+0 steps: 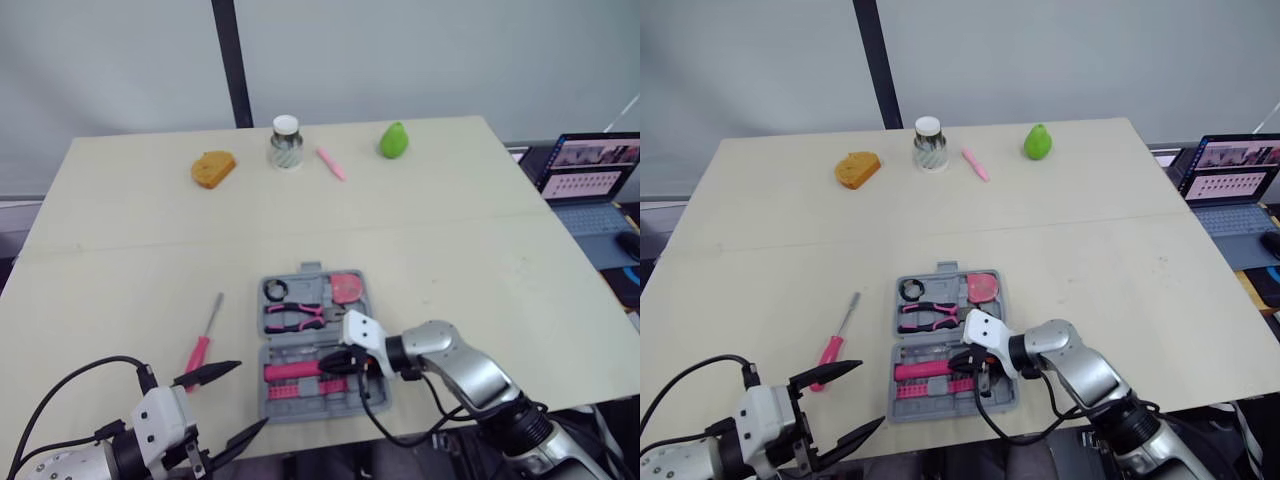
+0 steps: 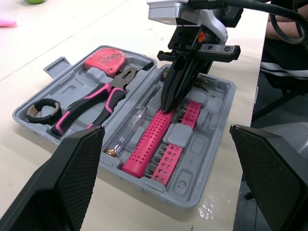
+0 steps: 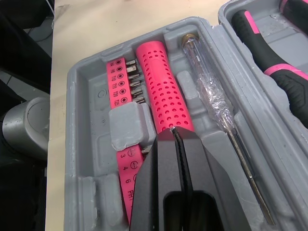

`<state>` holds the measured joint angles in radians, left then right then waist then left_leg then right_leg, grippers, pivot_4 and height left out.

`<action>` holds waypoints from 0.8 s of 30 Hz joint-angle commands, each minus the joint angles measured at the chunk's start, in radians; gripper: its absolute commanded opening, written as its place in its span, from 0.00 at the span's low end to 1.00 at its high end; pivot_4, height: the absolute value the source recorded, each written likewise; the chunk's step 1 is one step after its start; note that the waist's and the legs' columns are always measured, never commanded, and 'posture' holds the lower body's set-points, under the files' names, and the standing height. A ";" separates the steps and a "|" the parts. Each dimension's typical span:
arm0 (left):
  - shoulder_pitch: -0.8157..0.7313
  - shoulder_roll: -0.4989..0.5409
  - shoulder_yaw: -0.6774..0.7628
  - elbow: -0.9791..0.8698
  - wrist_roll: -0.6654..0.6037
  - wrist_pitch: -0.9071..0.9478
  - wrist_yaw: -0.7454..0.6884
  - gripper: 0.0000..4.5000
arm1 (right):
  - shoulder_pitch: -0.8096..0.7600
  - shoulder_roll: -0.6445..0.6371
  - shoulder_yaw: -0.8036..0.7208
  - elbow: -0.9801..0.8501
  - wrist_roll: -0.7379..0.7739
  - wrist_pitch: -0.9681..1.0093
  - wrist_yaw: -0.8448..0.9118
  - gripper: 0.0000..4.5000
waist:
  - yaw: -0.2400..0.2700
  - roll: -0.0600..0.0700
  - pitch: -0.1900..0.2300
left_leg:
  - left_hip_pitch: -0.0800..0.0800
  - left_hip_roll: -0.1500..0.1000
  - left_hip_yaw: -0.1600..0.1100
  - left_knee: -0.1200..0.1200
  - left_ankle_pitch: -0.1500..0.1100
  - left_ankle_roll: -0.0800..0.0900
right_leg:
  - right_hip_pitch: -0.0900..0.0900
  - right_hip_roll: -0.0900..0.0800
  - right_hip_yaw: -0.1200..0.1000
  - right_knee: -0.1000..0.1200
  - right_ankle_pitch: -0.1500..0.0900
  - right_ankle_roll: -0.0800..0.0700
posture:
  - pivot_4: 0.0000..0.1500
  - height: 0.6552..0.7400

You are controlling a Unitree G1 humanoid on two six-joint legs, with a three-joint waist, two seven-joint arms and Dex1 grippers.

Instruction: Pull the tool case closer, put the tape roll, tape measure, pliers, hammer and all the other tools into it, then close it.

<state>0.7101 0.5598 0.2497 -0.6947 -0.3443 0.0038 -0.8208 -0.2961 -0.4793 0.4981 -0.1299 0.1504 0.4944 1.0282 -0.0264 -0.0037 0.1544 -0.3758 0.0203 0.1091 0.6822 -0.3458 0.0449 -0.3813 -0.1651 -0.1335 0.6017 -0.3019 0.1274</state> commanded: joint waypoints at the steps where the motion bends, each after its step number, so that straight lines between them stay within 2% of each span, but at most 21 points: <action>1: -0.002 0.006 -0.004 -0.018 -0.002 -0.002 0.004 1.00 | 0.047 -0.015 0.051 0.122 -0.057 0.024 -0.020 0.01 | 0.000 0.003 -0.001 | 0.005 0.002 0.000 0.000 -0.003 0.000 | 0.006 0.000 0.000 -0.003 0.000 0.000 | 1.00 1.00; 3: -0.001 0.007 -0.003 -0.019 -0.002 -0.001 0.004 1.00 | 0.041 -0.008 0.056 0.136 -0.061 0.040 -0.028 0.01 | 0.000 0.002 -0.002 | 0.007 0.005 0.000 0.000 -0.008 -0.005 | 0.007 0.000 0.000 -0.007 0.000 0.000 | 1.00 1.00; 11: -0.006 0.008 -0.004 -0.023 -0.003 0.005 0.005 1.00 | 0.026 0.004 0.048 0.115 -0.046 0.016 -0.012 0.01 | -0.001 0.003 -0.004 | 0.007 0.010 0.001 0.000 -0.007 -0.006 | 0.007 0.003 0.001 -0.005 -0.002 -0.005 | 1.00 1.00; 15: -0.015 0.005 -0.003 -0.020 -0.010 0.012 0.009 1.00 | 0.038 -0.005 -0.025 0.001 0.054 0.032 0.028 0.01 | 0.000 0.005 -0.002 | 0.006 0.010 0.001 0.000 -0.007 -0.007 | 0.006 0.003 0.002 -0.005 -0.003 -0.005 | 1.00 1.00; 24: -0.103 0.007 0.010 -0.002 -0.050 0.105 0.052 1.00 | 0.005 -0.067 -0.323 -0.242 0.383 0.234 0.046 0.01 | 0.002 0.014 0.011 | 0.002 0.010 0.000 0.000 -0.008 -0.005 | 0.004 0.002 0.002 -0.007 -0.002 -0.004 | 1.00 1.00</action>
<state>0.6146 0.5631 0.2473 -0.6937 -0.3651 0.0882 -0.7869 -0.2883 -0.5286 0.2421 -0.3207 0.4663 0.6923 1.0700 -0.0247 0.0105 0.1651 -0.3742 0.0298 0.1093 0.6820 -0.3535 0.0399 -0.3772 -0.1627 -0.1321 0.5950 -0.3042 0.1231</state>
